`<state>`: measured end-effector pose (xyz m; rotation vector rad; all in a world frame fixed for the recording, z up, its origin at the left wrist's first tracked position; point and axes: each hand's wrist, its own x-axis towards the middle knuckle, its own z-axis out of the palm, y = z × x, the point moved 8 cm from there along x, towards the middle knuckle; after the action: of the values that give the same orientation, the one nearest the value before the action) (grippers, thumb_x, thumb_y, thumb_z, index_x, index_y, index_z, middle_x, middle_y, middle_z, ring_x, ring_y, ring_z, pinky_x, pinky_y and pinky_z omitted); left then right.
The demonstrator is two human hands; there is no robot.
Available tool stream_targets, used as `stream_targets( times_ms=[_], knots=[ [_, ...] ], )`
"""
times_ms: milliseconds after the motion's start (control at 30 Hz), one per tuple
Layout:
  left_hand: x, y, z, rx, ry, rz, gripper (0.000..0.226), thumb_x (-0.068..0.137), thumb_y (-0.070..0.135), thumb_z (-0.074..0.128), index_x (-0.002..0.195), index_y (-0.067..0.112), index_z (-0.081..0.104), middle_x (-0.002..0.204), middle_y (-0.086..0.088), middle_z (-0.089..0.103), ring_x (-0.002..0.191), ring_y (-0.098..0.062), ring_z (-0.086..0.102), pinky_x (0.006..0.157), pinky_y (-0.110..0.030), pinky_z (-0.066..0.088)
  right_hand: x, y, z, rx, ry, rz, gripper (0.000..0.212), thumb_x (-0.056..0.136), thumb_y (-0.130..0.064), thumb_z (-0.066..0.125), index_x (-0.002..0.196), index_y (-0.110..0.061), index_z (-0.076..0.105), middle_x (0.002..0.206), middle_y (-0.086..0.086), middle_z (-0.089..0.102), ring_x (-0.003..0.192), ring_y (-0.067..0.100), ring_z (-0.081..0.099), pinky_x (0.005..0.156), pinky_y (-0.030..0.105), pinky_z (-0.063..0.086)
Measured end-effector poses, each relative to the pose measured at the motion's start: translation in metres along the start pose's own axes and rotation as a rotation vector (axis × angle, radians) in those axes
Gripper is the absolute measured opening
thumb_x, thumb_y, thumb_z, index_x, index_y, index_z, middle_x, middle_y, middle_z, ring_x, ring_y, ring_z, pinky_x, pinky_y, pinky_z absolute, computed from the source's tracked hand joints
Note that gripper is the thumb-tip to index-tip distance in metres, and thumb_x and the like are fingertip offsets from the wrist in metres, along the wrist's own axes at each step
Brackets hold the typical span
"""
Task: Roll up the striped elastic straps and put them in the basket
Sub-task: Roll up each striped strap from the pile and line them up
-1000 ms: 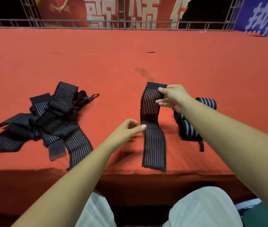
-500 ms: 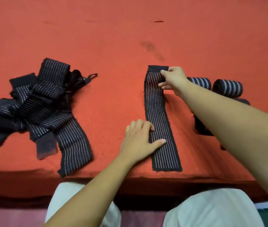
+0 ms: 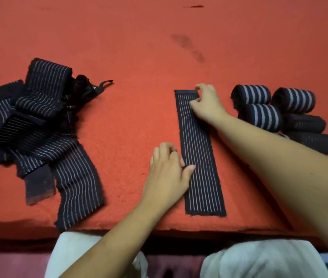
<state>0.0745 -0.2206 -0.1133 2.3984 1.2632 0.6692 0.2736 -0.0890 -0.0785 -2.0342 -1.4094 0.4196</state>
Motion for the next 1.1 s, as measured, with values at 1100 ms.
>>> stream_targets(
  times_ms=[1100],
  knots=[
    [-0.022, -0.014, -0.038, -0.083, -0.081, -0.12, 0.014, 0.09, 0.026, 0.067, 0.097, 0.014, 0.07, 0.123, -0.003, 0.052, 0.119, -0.027, 0.045, 0.101, -0.035, 0.035, -0.226, -0.036, 0.009, -0.251, -0.202, -0.212, 0.044, 0.097, -0.012, 0.048, 0.14, -0.001, 0.047, 0.143, 0.016, 0.047, 0.137, 0.029, 0.042, 0.116, 0.034, 0.03]
  ],
)
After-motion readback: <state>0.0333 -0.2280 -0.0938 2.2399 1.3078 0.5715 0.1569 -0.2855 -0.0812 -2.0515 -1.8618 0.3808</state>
